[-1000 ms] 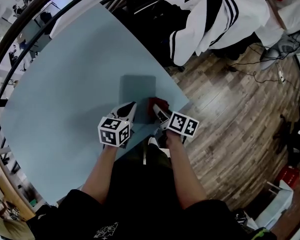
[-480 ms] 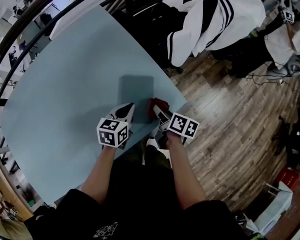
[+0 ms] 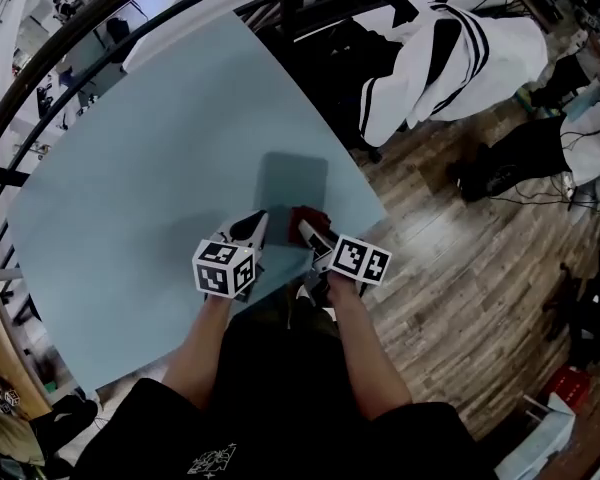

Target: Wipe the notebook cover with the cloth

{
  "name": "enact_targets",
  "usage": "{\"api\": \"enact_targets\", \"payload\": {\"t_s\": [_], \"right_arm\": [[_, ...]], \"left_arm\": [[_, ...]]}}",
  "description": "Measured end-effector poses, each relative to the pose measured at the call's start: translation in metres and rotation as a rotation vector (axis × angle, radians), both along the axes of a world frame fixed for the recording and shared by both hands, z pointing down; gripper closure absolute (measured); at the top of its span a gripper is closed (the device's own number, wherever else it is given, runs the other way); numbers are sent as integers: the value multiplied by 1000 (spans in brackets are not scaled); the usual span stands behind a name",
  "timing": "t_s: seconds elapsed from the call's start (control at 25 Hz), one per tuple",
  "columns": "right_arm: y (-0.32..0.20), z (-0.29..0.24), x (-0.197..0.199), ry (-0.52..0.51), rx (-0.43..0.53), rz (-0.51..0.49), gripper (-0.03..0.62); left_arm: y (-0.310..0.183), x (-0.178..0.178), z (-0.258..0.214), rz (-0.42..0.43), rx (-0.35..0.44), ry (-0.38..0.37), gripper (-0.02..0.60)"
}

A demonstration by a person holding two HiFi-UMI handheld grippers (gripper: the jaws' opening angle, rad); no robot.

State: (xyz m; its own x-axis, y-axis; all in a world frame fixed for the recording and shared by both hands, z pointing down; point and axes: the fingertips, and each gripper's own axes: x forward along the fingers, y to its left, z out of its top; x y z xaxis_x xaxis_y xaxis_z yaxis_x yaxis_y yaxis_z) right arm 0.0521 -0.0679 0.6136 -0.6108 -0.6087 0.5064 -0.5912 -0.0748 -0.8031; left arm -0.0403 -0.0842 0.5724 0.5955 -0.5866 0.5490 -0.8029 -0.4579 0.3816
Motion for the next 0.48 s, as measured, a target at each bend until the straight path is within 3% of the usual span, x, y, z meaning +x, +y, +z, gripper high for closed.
{"api": "enact_targets", "payload": {"t_s": [0.48], "right_arm": [[8, 4, -64, -31, 8, -127, 448]], "left_arm": [[17, -48, 2, -108, -4, -28, 574]]}}
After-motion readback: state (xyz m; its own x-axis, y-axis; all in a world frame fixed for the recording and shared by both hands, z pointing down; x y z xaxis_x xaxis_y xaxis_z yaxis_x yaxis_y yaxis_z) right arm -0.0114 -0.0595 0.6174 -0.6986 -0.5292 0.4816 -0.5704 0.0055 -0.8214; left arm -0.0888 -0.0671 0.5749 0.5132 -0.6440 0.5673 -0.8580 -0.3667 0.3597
